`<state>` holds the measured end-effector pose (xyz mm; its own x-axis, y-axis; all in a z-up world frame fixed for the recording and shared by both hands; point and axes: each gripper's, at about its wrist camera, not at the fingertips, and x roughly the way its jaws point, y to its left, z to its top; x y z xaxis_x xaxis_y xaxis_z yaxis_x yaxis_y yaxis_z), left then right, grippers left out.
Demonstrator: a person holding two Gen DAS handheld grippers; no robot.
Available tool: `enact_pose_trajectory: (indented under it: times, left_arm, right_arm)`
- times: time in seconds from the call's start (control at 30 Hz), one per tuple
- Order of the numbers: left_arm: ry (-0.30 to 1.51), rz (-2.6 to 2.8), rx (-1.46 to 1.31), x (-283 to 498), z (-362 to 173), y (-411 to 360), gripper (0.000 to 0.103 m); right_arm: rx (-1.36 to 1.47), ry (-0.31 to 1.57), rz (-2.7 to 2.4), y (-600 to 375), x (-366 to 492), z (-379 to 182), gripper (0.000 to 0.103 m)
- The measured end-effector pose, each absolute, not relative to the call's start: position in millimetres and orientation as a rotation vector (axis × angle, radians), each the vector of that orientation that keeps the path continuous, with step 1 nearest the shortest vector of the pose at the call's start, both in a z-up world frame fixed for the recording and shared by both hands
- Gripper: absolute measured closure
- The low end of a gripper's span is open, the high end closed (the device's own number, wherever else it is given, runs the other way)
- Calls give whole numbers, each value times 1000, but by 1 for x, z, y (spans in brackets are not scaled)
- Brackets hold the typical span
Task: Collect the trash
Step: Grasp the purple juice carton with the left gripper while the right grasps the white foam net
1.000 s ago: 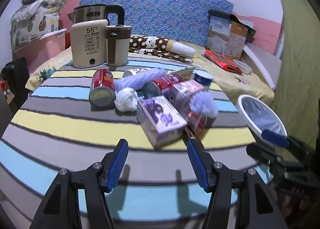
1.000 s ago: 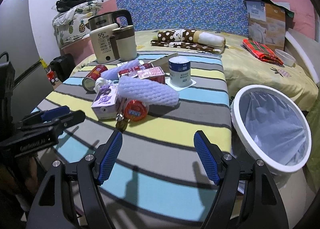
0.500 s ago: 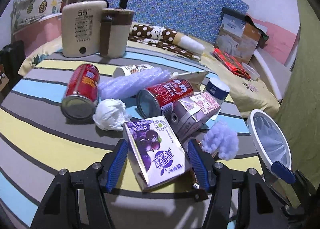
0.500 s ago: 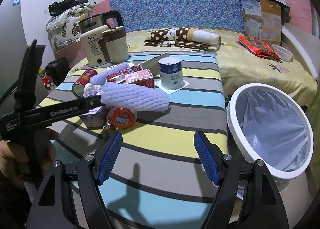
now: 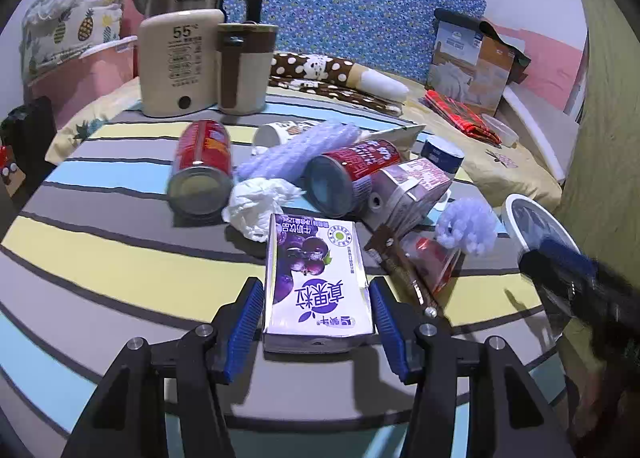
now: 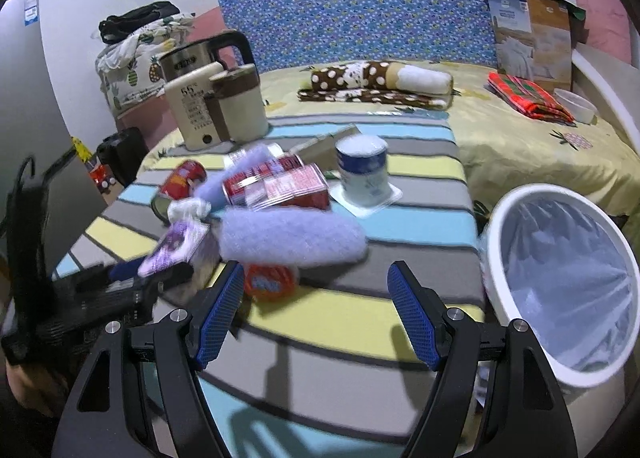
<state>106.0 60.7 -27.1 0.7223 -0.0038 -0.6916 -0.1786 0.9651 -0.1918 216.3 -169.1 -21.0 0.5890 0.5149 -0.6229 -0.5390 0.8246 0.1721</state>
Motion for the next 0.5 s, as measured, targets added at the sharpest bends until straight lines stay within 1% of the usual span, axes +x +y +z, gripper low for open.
enact_pose_trajectory:
  times: [0.17, 0.3, 0.5]
  left_arm:
    - [759, 97, -259, 96, -28, 68, 48]
    - [759, 93, -262, 95, -28, 71, 48]
    - [758, 92, -264, 94, -28, 72, 48]
  right_arm:
    - [-15, 696, 644, -144, 231, -14, 28]
    - [-37, 735, 625, -131, 242, -23, 28]
    - [-32, 811, 550, -165, 234, -38, 28]
